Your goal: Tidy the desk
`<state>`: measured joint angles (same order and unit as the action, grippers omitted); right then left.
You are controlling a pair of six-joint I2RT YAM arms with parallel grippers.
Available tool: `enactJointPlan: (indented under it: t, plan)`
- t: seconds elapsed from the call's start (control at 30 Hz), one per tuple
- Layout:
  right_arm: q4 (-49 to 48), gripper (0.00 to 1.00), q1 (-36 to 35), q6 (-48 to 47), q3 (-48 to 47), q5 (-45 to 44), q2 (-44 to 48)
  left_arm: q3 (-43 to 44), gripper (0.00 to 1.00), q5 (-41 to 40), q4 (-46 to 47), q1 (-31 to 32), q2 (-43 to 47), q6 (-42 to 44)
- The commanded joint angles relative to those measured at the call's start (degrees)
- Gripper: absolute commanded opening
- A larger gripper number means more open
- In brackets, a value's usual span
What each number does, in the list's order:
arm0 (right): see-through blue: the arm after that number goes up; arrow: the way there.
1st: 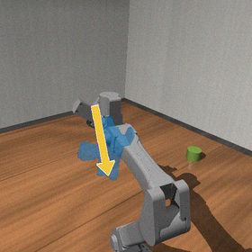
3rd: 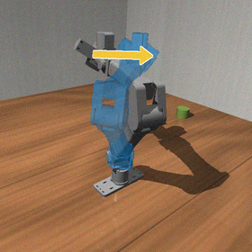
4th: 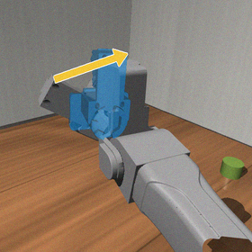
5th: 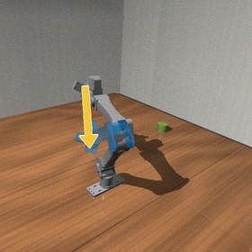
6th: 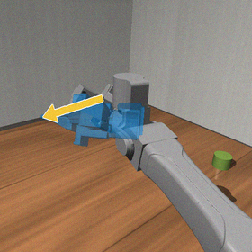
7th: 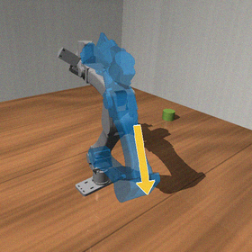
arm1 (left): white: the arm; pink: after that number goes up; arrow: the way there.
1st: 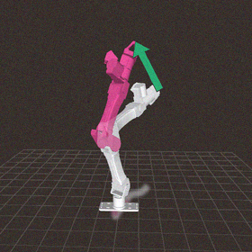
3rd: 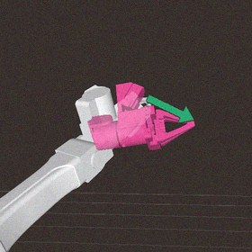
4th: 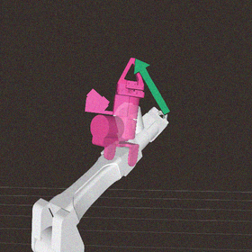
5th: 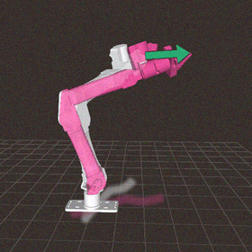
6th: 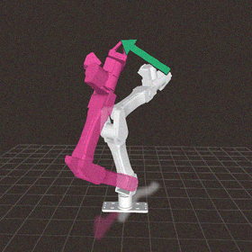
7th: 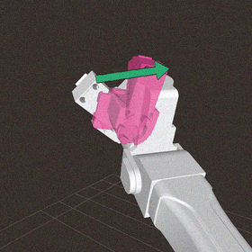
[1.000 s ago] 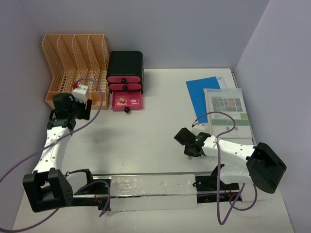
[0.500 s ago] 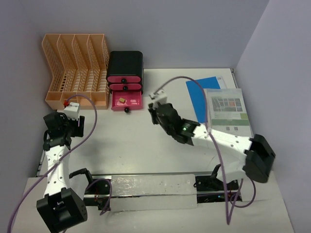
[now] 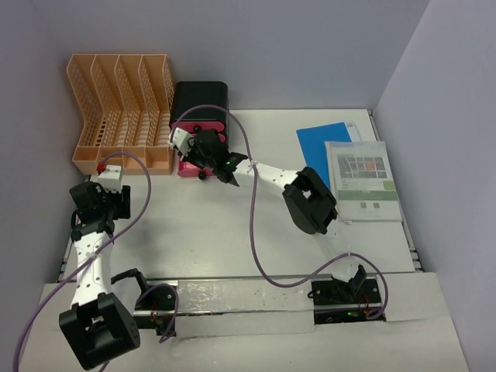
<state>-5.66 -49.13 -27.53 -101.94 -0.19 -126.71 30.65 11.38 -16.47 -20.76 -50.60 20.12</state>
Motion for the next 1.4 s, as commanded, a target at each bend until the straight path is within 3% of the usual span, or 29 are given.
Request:
enactJointPlan:
  t: [0.0, 0.2, 0.43, 0.57, 0.8, 1.07, 1.3, 1.37]
  plan:
    - [1.0, 0.11, 1.6, -5.8, -3.3, 1.4, -2.0, 0.8, 0.68, 0.7, 2.3, -0.7, -0.9, -0.8]
    - [2.9, 0.19, 3.9, -8.5, -3.7, 0.4, -6.5, 1.4, 0.67, 1.2, 1.7, -0.9, -2.0, -0.7]
    - [6.6, 0.49, 3.9, -10.0, -4.6, -1.1, -8.8, 1.6, 0.66, 1.0, 1.8, -1.1, -3.0, -0.7]
    - [7.2, 0.59, 4.1, -10.4, -5.8, -3.7, -9.2, 1.7, 0.66, 1.4, 1.5, -1.1, -3.1, -0.6]
    - [6.0, 0.61, 3.9, -10.3, -3.9, -6.4, -5.2, 1.6, 0.66, 2.0, 1.4, -1.1, -3.0, -0.4]
    - [1.6, 0.61, 1.0, -5.6, 2.7, -12.3, 7.0, 1.0, 0.67, 2.4, 1.5, -1.1, -2.0, -0.2]
    - [-0.4, 0.61, -3.7, 10.6, 10.1, -14.5, 15.5, 0.7, 0.68, 0.7, 0.7, -1.2, 1.4, 0.4]
    - [-1.7, 0.61, -4.4, 23.8, 13.6, -13.5, 17.9, 1.6, 0.68, 1.2, -0.9, -1.1, 2.8, 0.9]
